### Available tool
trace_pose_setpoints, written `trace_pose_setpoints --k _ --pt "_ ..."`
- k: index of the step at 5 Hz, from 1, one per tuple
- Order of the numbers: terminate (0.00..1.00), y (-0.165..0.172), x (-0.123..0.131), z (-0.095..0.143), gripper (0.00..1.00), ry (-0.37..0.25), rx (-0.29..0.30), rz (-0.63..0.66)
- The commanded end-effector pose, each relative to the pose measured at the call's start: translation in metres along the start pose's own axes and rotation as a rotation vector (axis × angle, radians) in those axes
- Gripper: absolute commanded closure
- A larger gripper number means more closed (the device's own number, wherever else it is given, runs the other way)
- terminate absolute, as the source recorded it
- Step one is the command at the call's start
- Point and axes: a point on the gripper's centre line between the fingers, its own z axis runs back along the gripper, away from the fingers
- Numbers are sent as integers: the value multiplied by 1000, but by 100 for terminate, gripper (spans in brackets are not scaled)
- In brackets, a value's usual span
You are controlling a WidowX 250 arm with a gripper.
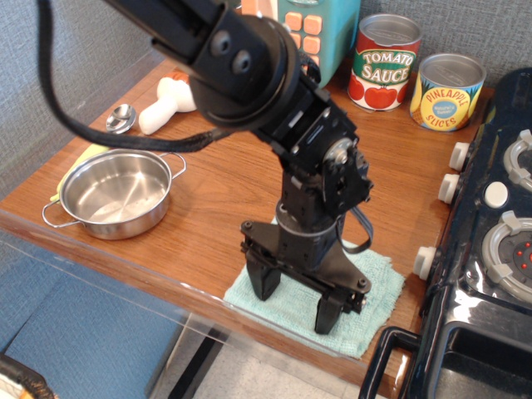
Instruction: Push the blue towel to the back of the table
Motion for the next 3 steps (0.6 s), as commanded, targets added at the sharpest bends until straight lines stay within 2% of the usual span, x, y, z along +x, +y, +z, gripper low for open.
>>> trace_pose_setpoints --k 1,3 --pt "0 40 56 -13 0 -10 8 100" --pt "0 56 130 -24 0 -37 22 125"
